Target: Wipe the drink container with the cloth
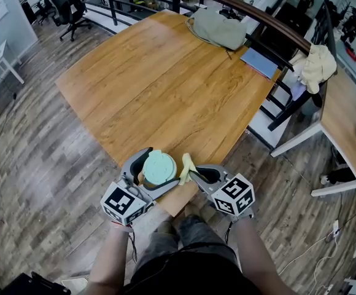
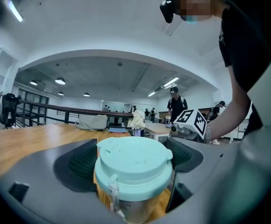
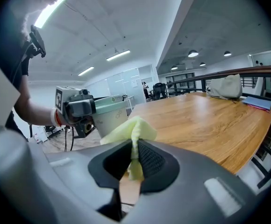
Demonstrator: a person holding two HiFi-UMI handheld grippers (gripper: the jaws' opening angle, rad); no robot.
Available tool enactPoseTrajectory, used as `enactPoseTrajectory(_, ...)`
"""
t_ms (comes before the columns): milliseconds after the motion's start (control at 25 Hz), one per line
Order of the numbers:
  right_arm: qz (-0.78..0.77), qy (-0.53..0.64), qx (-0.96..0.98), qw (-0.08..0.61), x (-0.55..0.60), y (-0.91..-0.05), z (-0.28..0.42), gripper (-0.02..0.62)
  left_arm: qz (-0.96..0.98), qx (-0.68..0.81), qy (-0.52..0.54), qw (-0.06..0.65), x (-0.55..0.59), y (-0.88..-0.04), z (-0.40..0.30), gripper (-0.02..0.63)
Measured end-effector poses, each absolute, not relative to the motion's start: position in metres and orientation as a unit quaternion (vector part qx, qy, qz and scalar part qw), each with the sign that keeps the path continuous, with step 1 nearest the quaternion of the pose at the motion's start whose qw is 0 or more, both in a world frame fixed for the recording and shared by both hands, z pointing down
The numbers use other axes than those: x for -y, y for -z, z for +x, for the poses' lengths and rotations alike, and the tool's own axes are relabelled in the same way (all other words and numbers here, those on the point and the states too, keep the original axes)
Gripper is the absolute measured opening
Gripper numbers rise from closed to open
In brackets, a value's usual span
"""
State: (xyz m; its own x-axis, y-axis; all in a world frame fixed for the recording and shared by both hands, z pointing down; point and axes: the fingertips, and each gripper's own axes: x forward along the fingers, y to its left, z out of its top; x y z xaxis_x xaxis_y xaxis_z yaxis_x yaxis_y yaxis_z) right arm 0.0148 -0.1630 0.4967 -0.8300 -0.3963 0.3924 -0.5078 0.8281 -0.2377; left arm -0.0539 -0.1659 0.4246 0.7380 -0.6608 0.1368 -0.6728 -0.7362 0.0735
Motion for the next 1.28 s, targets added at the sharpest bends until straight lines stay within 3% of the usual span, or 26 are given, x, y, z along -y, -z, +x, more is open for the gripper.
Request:
enactPoseTrajectory(680,0.145,-0.113,0.972,0.148,0.156,-0.454,-0.050,0.041,0.954,0.277,0.042,0.102,0.164,-0.422,-0.097,0.465)
enactPoseTrajectory(1280,0.109,-0.123,0.956,0.243,0.144,-0.510,-0.055,0.041,0.956,0.265,0.056,0.115,0.164,-0.420,-0.108,0.465)
